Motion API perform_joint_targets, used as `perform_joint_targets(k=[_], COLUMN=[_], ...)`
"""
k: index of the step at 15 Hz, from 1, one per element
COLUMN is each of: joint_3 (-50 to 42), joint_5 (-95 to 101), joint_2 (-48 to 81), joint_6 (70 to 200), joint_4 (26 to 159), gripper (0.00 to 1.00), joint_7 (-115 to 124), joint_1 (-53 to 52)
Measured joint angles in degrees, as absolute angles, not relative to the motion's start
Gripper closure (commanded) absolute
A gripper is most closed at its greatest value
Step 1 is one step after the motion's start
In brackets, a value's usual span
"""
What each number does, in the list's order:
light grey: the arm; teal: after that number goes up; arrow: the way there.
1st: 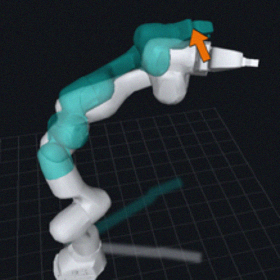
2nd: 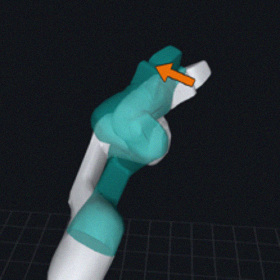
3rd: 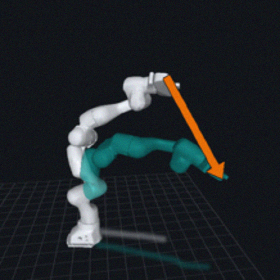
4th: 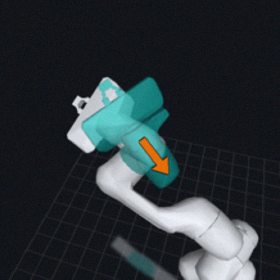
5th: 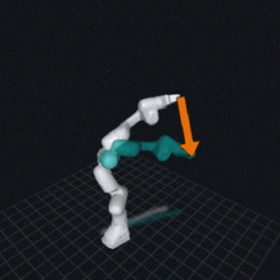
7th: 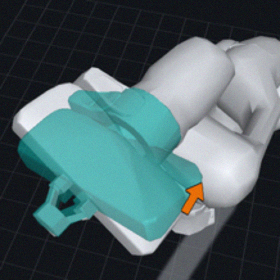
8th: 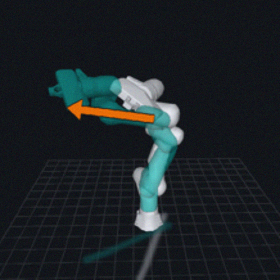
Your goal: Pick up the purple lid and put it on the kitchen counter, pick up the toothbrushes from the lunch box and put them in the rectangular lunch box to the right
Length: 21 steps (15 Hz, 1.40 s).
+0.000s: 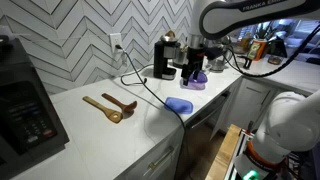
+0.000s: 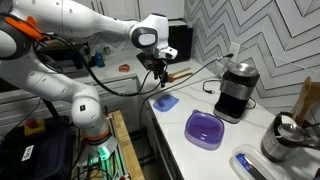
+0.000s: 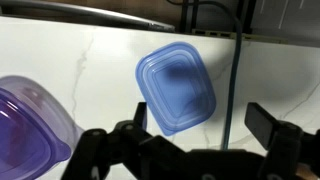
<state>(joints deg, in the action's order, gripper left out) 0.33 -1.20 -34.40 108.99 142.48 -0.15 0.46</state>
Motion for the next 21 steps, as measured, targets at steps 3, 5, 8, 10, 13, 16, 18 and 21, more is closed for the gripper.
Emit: perform_joint_targets(k=[3, 5, 8, 10, 13, 16, 18, 21], joint_3=[0.33, 0.33, 0.33, 0.33, 0.33, 0.3, -0.72, -4.39], joint_5=[-1.2, -1.2, -1.2, -1.2, -1.2, -1.2, -1.2, -1.18], joint_2=[-34.4, -34.4, -34.4, -34.4, -34.4, -34.34, -33.43, -30.02], joint_6=[108.99, 108.99, 108.99, 108.99, 108.99, 108.99, 109.01, 110.05], joint_4=[142.48, 142.48, 142.48, 142.48, 142.48, 142.46, 142.39, 141.86], gripper=[0.0, 0.0, 0.0, 0.0, 0.0, 0.0, 0.0, 0.0], joint_7=[-0.15, -0.15, -0.15, -0.15, -0.15, -0.13, -0.06, -1.82], joint_1=[0.46, 0.46, 0.46, 0.46, 0.46, 0.52, 1.37, 3.35])
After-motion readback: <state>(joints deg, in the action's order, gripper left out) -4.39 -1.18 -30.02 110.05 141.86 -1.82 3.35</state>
